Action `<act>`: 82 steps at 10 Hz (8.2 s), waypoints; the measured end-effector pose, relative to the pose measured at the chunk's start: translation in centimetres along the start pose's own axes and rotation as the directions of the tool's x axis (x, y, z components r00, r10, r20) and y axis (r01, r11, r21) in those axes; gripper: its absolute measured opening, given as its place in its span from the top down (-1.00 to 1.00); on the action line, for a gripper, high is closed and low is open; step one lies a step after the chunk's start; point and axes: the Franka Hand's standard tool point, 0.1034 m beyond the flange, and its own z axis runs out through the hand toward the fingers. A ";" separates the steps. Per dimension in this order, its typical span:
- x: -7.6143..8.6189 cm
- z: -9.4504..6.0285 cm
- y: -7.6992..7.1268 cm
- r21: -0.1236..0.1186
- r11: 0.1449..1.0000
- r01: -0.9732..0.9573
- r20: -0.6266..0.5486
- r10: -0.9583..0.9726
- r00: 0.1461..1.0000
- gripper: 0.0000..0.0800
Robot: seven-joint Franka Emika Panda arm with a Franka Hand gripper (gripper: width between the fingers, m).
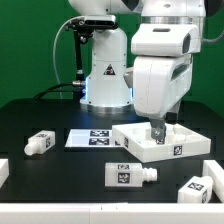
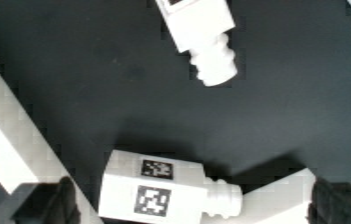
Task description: Assemble square table
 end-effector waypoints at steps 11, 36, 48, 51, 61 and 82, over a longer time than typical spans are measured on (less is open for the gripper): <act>-0.1 0.0 0.2 -0.002 1.000 0.012 0.002 -0.012 1.000 -0.63; -14.3 6.8 -0.2 0.046 0.830 0.556 0.042 -0.557 0.829 0.30; -24.4 9.3 -0.5 0.138 0.663 0.736 -0.027 -0.740 0.672 0.30; -24.1 9.3 0.5 0.131 0.652 0.747 -0.025 -0.751 0.660 0.30; -21.4 8.1 0.9 0.113 0.720 0.684 0.002 -0.689 0.725 -0.57; 0.9 4.2 2.3 -0.051 0.487 0.872 0.003 -0.873 0.488 -0.62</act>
Offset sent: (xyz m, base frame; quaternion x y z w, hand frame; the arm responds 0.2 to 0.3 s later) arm 0.0000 0.0000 0.0000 0.0000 0.0000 0.0000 1.0000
